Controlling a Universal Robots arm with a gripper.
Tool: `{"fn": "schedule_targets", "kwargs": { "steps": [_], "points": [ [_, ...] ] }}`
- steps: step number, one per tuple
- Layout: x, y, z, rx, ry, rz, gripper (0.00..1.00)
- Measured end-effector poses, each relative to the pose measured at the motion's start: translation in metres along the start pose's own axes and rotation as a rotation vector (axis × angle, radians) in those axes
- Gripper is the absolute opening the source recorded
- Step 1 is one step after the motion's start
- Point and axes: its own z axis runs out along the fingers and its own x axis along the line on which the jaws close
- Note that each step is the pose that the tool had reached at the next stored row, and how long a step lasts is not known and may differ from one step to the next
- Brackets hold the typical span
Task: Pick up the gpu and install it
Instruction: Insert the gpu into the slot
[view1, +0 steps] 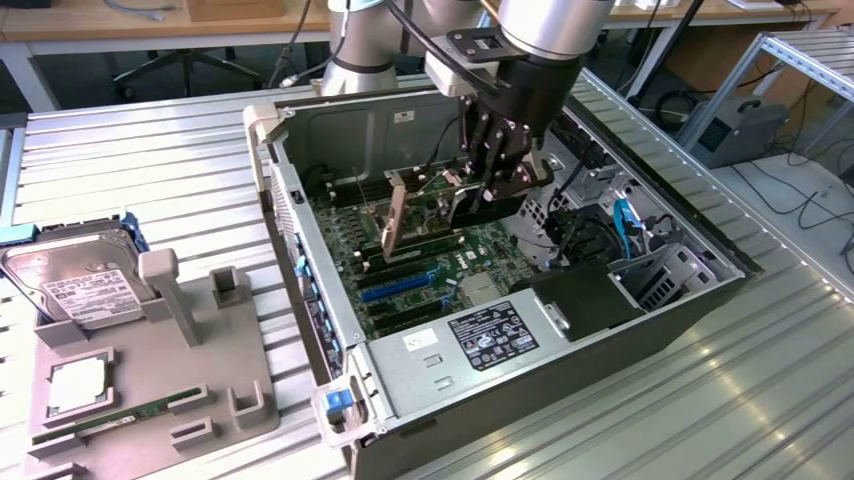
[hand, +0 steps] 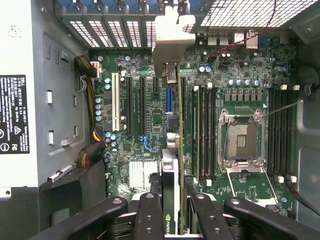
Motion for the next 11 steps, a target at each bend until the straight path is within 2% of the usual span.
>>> {"fn": "schedule_targets", "kwargs": {
  "steps": [11],
  "points": [
    [-0.006, 0.0008, 0.003, 0.0, 0.0008, 0.0, 0.27]
  ]
}}
